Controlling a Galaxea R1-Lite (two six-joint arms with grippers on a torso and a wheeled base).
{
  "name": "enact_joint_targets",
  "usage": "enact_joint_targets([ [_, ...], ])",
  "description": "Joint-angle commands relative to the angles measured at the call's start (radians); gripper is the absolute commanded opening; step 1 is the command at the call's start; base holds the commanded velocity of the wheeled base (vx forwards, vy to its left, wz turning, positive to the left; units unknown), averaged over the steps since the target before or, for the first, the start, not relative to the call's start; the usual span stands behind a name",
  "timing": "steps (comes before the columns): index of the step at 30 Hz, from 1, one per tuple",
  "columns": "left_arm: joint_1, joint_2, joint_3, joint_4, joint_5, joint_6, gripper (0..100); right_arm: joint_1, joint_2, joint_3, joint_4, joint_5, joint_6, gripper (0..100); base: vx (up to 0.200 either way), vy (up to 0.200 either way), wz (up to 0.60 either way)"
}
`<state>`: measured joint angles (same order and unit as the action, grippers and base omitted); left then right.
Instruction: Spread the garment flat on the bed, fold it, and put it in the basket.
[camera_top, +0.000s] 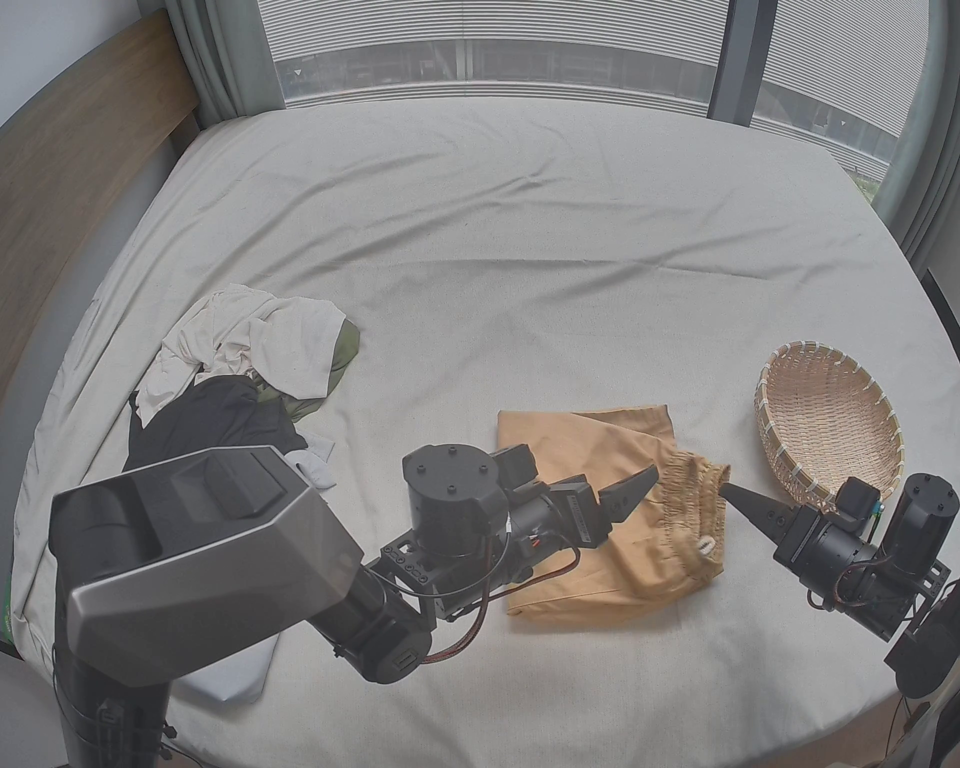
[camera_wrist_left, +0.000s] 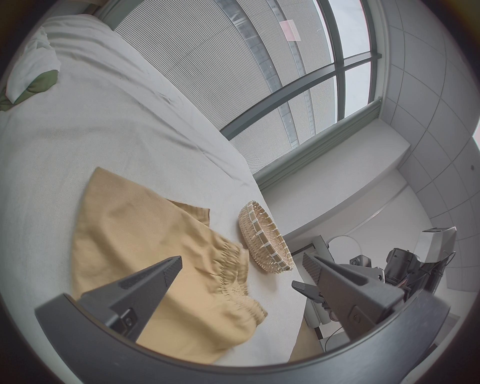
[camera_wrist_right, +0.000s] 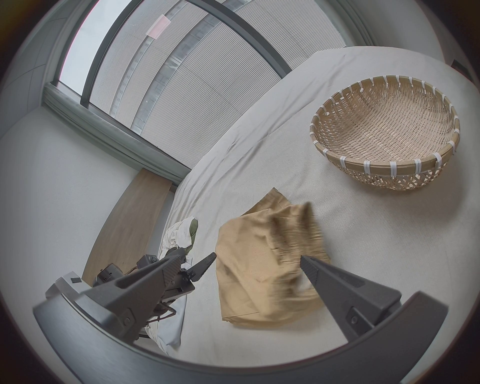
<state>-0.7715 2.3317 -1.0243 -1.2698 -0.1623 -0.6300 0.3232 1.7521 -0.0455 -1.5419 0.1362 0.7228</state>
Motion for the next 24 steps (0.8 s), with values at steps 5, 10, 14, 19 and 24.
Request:
enact_joint_targets([
  [5,0.043,-0.058,0.09,-0.006,0.006,0.004,100,0.007,-0.003,0.001,0.0,0.002,0.001,100,0.0,0.0,0.0],
  [10,0.095,-0.212,0.24,-0.01,0.007,0.006,100,0.008,0.001,-0.014,0.0,0.002,0.0,100,0.0,0.0,0.0],
  [14,0.15,-0.331,0.368,-0.011,0.007,0.009,100,0.013,0.001,-0.022,0.002,0.002,-0.002,100,0.0,0.0,0.0],
  [19,0.258,-0.502,0.518,-0.008,-0.009,0.052,100,0.057,0.001,-0.043,0.002,0.008,-0.003,100,0.0,0.0,0.0],
  [24,0.414,-0.62,0.572,0.001,-0.078,0.047,100,0.089,0.029,-0.086,0.002,0.008,-0.006,100,0.0,0.0,0.0],
])
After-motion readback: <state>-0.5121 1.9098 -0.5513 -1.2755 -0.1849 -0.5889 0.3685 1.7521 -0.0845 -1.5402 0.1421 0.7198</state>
